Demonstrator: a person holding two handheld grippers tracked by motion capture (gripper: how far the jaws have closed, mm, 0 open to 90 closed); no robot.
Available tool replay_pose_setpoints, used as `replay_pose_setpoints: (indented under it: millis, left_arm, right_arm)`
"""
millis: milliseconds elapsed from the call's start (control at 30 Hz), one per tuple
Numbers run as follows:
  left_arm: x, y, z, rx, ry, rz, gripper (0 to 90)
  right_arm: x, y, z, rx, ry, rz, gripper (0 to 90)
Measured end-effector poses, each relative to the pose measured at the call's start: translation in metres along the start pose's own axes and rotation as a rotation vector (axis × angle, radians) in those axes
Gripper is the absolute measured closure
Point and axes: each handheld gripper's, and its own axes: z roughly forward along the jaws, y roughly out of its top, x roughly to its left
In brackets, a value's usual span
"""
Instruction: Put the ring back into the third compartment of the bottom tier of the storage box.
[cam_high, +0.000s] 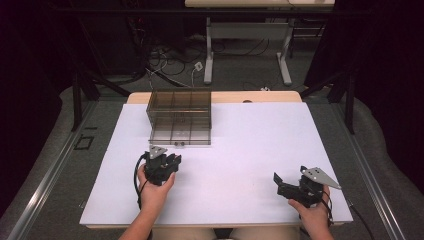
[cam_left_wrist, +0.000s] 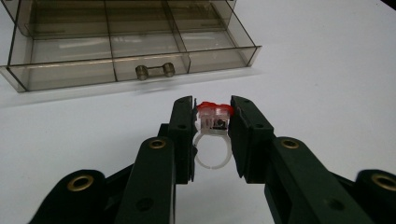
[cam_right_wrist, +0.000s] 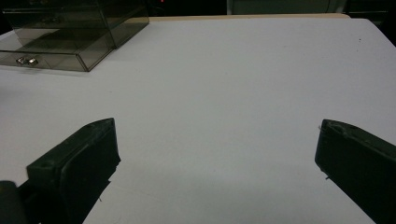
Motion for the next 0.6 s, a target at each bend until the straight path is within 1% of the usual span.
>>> replay_pose_setpoints:
  millis: [33,200,333,367,400,433,567,600]
  left_arm:
    - [0.000,0.001,0.000,0.000,-0.001,0.001,71.4]
    - [0.001,0.006,-0.001,-0.007,-0.003,-0.008,71.4]
    - [0.001,0.011,0.000,-0.005,-0.008,-0.013,71.4]
    - [0.002,0.012,-0.001,0.001,-0.008,-0.006,71.4]
    - [0.001,0.013,0.000,-0.007,-0.007,-0.011,71.4]
    - [0.001,0.014,0.000,-0.002,-0.009,-0.011,71.4]
    - [0.001,0.021,0.000,0.001,-0.015,-0.013,71.4]
    - [0.001,0.023,0.001,-0.005,-0.014,-0.013,71.4]
  right_arm:
    - [0.000,0.000,0.000,-0.005,0.006,0.000,0.0]
    - [0.001,0.000,0.000,0.003,0.000,-0.003,0.0]
    - [0.001,0.000,0.000,0.009,-0.002,0.002,0.0]
    - [0.001,0.000,0.000,0.011,-0.005,-0.001,0.0]
    - [0.001,0.000,0.000,0.010,-0.006,0.001,0.0]
    - [0.001,0.000,0.000,0.005,-0.003,0.001,0.0]
    - [0.001,0.000,-0.001,0.009,-0.008,-0.002,0.0]
    - [0.001,0.000,-0.001,0.009,-0.008,-0.002,0.0]
